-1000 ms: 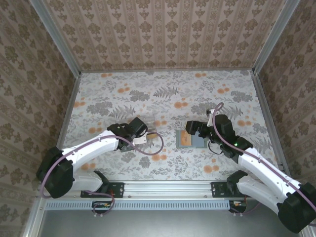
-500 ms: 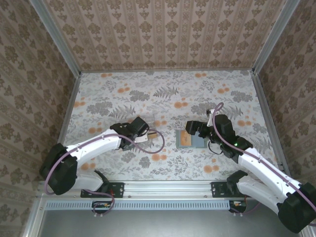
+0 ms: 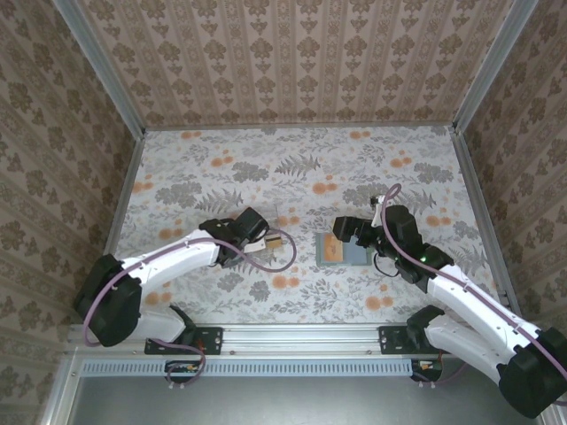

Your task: Take the credit cards out of the card holder

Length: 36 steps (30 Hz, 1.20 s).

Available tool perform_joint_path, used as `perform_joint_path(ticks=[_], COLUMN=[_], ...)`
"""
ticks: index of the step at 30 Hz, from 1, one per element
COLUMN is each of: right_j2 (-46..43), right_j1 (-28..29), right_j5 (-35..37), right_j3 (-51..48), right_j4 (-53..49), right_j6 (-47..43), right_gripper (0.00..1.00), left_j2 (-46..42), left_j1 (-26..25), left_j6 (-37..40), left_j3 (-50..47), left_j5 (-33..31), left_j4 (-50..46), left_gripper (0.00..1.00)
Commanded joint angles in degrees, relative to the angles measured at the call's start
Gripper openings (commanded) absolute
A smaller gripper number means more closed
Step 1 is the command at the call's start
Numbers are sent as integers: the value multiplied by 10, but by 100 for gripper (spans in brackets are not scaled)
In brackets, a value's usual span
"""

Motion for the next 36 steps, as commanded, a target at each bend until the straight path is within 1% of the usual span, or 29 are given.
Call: perform_joint_path(ticks=[1,3,6,7,8,9,11,13,16,19,21,23,25,27,28,30,33,36], right_j2=[3,9,21,27,32,37,49,61,83,106,125,144,162,180,189,205,225,238], right_j1=[2,2,2,2,2,2,2,1,-1,-3,-5,-7,-7,-7,-8,-8,-9,-13], right_j5=[13,18,29,35,40,49,62,67,56,47,38,17,6,4,8,24,55,79], right_j3=[-6,-6,-6,-5,-3,-2,3,9,12,7,7,5,4,4,5,7,6,4], right_j4=[-7,-7,-5,-6,-9,-14,-22,-33,-38,-42,-45,-34,-24,-21,-23,-32,-55,-81], right_j6=[3,0,-6,-7,-6,-4,2,2,13,32,39,42,48,55,58,63,70,80], right_gripper=[100,100,100,100,100,100,100,100,99,92,80,64,47,35,32,31,30,28], left_j2=[-37,-54,-81,-90,-100,-106,-117,-124,-134,-157,-171,-180,-181,-181,-181,-177,-160,-133], left_j1=[2,3,5,6,8,10,22,30,46,65,68,67,67,64,60,50,24,-4], left_j6=[-43,-66,-111,-131,-155,-186,-238,-301,-374,-433,-459,-483,-512,-534,-547,-569,-591,-616], left_j3=[30,43,61,65,70,75,87,94,107,83,66,57,51,43,38,34,39,44], left_j5=[-5,6,40,48,50,54,83,92,140,190,214,248,267,287,291,294,296,299], left_j4=[-19,-19,-14,-5,3,6,10,18,16,53,78,97,110,125,134,146,156,174], left_gripper=[38,48,54,60,70,82,99,100,100,100,100,100,100,99,97,94,92,86])
